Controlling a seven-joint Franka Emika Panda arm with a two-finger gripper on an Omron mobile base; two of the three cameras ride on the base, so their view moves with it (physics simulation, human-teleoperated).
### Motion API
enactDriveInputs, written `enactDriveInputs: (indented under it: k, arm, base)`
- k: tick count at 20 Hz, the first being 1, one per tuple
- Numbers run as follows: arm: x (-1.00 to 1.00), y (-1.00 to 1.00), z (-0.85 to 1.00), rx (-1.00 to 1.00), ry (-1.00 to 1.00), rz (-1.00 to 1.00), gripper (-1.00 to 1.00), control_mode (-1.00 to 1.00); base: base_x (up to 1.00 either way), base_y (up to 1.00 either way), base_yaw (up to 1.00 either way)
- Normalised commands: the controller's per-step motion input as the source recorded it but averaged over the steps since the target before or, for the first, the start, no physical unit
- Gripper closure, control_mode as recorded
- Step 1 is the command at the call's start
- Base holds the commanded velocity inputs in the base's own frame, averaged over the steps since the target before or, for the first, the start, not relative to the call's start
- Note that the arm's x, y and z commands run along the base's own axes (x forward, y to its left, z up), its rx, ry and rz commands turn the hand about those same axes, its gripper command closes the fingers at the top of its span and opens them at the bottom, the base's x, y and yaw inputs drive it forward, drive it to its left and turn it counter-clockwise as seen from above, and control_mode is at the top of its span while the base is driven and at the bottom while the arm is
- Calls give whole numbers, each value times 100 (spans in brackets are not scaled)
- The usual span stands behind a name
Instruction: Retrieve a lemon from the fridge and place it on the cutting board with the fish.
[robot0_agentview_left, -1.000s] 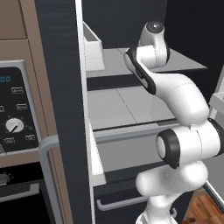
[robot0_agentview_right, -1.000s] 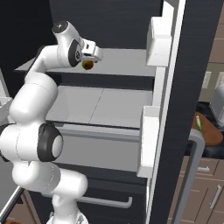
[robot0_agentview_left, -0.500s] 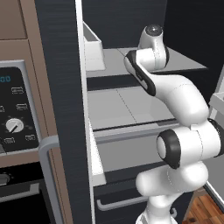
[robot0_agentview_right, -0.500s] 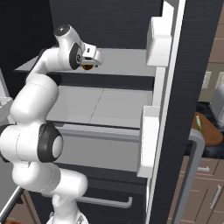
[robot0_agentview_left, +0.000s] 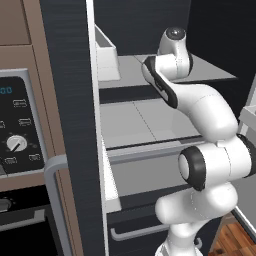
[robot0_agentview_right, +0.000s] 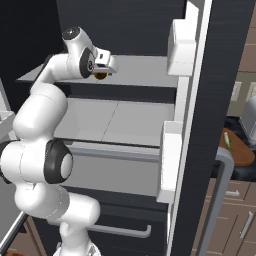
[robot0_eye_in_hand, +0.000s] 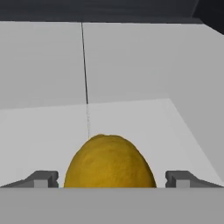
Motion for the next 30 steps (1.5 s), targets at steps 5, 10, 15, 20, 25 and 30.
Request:
enactDriveInputs:
  k: [5, 10, 15, 20, 25, 30]
  arm:
    - [7, 0, 0, 0, 1, 0, 100, -100]
    - [1, 0, -2, 0, 1, 0, 100, -100]
    - [-41, 0, 18, 2, -9, 2, 100, -100]
    - [-86, 12, 34, 4, -30, 12, 100, -100]
    - [-85, 8, 26, 0, -15, 5, 100, -100]
    - [-100, 0, 17, 0, 0, 0, 100, -100]
  base:
    - [0, 0, 0]
    - [0, 0, 0]
    - [0, 0, 0]
    - [0, 0, 0]
    - [0, 0, 0]
    - [0, 0, 0]
